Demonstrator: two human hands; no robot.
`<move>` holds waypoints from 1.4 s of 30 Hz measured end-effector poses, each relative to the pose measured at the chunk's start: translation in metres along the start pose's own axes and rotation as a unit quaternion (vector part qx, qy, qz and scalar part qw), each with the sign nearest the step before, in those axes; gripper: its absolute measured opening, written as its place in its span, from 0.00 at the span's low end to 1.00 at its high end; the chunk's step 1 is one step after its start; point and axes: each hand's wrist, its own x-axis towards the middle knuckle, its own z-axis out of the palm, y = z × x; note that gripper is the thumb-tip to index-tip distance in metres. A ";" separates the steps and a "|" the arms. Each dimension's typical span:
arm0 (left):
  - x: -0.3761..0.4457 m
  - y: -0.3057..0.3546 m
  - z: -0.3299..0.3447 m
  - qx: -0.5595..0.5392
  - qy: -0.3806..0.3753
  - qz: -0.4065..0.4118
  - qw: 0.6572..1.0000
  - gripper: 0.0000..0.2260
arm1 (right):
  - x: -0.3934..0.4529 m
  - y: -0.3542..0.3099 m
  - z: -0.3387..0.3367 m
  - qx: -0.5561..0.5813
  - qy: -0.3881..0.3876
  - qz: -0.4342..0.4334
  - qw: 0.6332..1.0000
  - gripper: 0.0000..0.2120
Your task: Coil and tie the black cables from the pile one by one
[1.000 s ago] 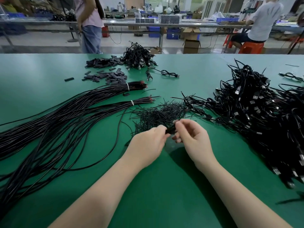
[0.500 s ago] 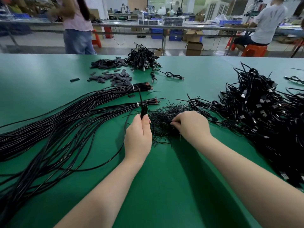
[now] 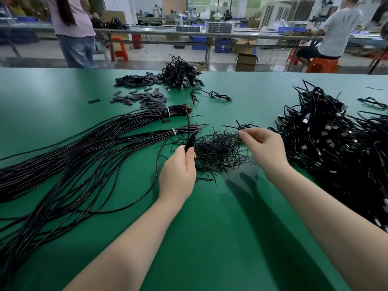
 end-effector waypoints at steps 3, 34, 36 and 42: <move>0.000 0.001 0.000 0.005 -0.005 0.001 1.000 0.14 | -0.001 -0.002 -0.003 0.030 0.005 -0.007 1.000 0.03; -0.006 0.012 0.012 0.250 -0.167 0.114 0.947 0.11 | -0.052 -0.036 -0.004 -0.163 -0.210 -0.147 0.953 0.09; -0.007 0.013 0.012 0.281 -0.159 0.126 0.938 0.12 | -0.052 -0.039 -0.009 -0.185 -0.221 -0.167 0.943 0.09; -0.014 0.020 0.013 0.344 -0.138 0.184 0.910 0.11 | -0.051 -0.055 -0.017 -0.315 -0.246 -0.210 0.892 0.03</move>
